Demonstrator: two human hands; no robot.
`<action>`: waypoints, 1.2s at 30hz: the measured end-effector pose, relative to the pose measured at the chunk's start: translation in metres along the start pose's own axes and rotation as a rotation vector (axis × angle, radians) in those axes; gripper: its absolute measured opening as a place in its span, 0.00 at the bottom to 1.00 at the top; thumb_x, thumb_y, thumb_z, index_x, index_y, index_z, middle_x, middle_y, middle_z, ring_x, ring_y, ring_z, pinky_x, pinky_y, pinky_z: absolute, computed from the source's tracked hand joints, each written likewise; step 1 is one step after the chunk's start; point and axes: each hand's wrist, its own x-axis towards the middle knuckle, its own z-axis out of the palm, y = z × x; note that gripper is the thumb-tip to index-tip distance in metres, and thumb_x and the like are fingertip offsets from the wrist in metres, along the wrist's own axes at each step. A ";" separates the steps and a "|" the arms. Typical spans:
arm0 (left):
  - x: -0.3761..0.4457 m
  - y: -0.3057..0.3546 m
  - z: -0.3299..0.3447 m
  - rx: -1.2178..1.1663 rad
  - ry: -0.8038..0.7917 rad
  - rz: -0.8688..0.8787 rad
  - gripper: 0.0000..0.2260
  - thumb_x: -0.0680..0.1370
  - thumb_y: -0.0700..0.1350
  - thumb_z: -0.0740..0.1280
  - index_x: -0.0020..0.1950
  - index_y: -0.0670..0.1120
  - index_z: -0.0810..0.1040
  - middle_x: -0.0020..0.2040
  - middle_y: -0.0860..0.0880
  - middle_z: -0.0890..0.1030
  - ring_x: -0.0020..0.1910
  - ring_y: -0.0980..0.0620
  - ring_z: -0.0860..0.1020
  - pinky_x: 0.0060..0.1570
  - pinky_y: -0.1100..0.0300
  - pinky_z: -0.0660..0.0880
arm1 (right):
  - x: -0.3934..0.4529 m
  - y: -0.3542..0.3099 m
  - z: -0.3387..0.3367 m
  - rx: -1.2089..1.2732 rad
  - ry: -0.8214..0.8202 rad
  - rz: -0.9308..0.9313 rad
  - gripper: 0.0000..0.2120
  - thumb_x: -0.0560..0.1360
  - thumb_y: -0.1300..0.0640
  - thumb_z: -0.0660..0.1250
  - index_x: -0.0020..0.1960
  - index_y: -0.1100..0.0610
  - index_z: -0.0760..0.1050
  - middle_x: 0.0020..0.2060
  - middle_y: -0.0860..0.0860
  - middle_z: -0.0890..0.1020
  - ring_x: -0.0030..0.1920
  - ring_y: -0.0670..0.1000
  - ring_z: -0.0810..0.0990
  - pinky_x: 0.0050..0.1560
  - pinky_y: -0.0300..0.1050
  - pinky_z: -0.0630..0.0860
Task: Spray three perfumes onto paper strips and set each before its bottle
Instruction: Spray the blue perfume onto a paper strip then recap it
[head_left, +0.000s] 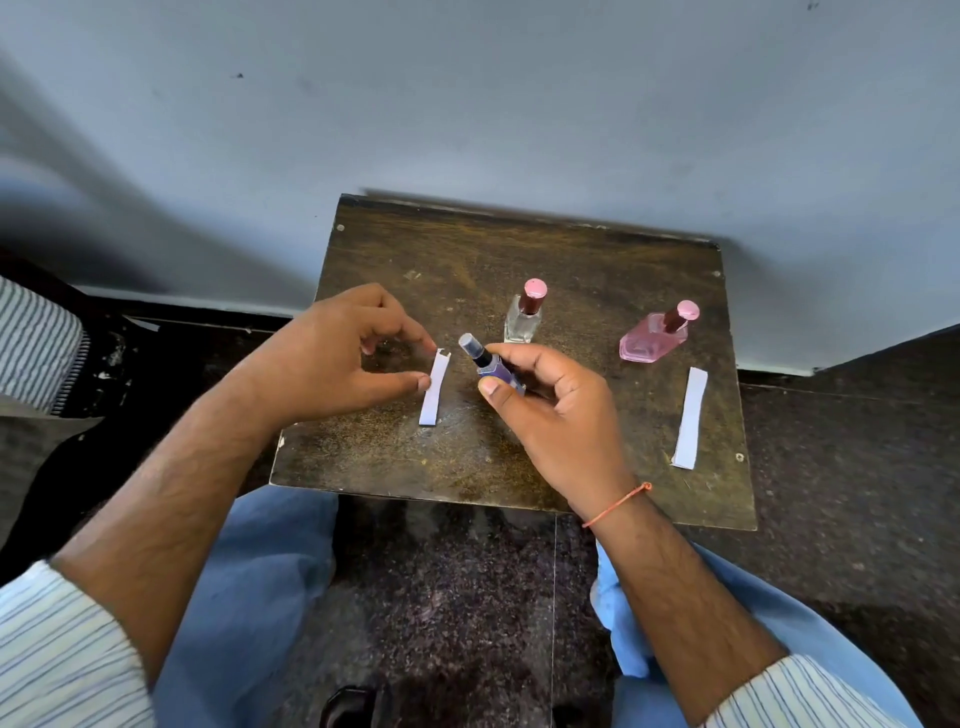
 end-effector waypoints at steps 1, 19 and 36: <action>0.000 0.000 0.001 0.003 -0.017 -0.011 0.14 0.71 0.60 0.81 0.55 0.64 0.86 0.51 0.60 0.78 0.47 0.57 0.79 0.50 0.59 0.77 | 0.001 -0.001 0.002 -0.009 -0.002 -0.020 0.14 0.79 0.63 0.78 0.61 0.48 0.86 0.56 0.43 0.88 0.57 0.42 0.87 0.58 0.37 0.83; 0.004 0.013 0.016 0.009 -0.280 -0.453 0.20 0.75 0.67 0.74 0.38 0.52 0.89 0.31 0.56 0.86 0.23 0.61 0.73 0.39 0.59 0.78 | 0.010 0.005 0.027 -0.148 0.252 -0.124 0.13 0.75 0.54 0.82 0.59 0.49 0.88 0.45 0.43 0.88 0.37 0.43 0.81 0.42 0.44 0.82; 0.007 0.001 0.020 -0.242 -0.261 -0.611 0.22 0.75 0.62 0.78 0.31 0.47 0.84 0.29 0.46 0.78 0.23 0.52 0.70 0.32 0.60 0.70 | 0.021 -0.001 0.048 -0.338 0.240 -0.137 0.12 0.77 0.54 0.80 0.61 0.50 0.88 0.51 0.41 0.90 0.49 0.39 0.88 0.54 0.45 0.86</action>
